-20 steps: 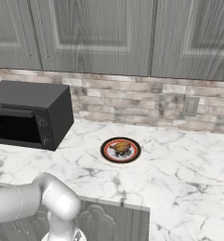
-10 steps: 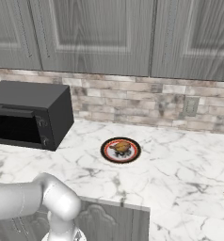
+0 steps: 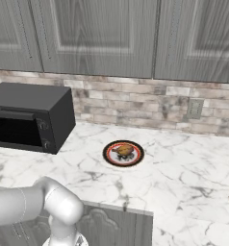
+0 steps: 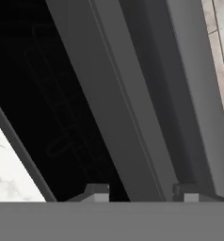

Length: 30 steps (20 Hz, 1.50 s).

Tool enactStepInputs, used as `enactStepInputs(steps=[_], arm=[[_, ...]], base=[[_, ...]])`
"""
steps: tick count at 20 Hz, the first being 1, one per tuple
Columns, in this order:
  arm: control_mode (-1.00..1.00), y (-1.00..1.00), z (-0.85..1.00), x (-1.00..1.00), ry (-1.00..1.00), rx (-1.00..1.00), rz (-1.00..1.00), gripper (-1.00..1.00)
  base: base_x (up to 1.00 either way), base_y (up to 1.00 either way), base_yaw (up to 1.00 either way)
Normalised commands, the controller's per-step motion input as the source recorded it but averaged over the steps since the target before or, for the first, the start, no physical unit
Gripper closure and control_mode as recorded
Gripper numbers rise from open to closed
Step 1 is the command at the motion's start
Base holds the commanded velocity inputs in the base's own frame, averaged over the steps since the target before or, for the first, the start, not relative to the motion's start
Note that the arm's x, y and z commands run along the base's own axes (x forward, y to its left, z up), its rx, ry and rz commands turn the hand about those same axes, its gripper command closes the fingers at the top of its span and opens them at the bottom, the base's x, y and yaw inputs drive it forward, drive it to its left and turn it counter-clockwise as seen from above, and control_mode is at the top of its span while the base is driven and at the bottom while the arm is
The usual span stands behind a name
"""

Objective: Open the toaster oven door. Place the bread on the top rack in the toaster oven and place the chicken drumstick on the bottom rack.

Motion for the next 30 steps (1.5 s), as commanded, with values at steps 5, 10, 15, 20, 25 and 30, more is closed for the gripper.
enactStepInputs(steps=[5, 10, 15, 20, 25, 30], arm=[[-1.00, 0.00, -0.94, -0.33, 0.05, 0.00, 0.02, 1.00], [-1.00, 0.00, -0.94, -0.25, 0.09, 0.00, 0.04, 1.00], [-1.00, 0.00, -0.94, -0.26, 0.11, 0.00, 0.03, 1.00], [-1.00, -0.09, -0.77, -0.08, 0.06, 0.00, 0.04, 1.00], [-1.00, -0.08, 0.26, -0.01, 0.00, -0.03, 0.00, 1.00], [-1.00, 0.01, 0.59, -0.08, 0.06, -0.06, 0.00, 1.00]], base=[[0.00, 0.00, 0.00], [0.00, 0.00, 0.00], [0.00, 0.00, 0.00], [0.00, 0.00, 0.00], [0.00, 0.00, 0.00], [0.00, 0.00, 0.00]])
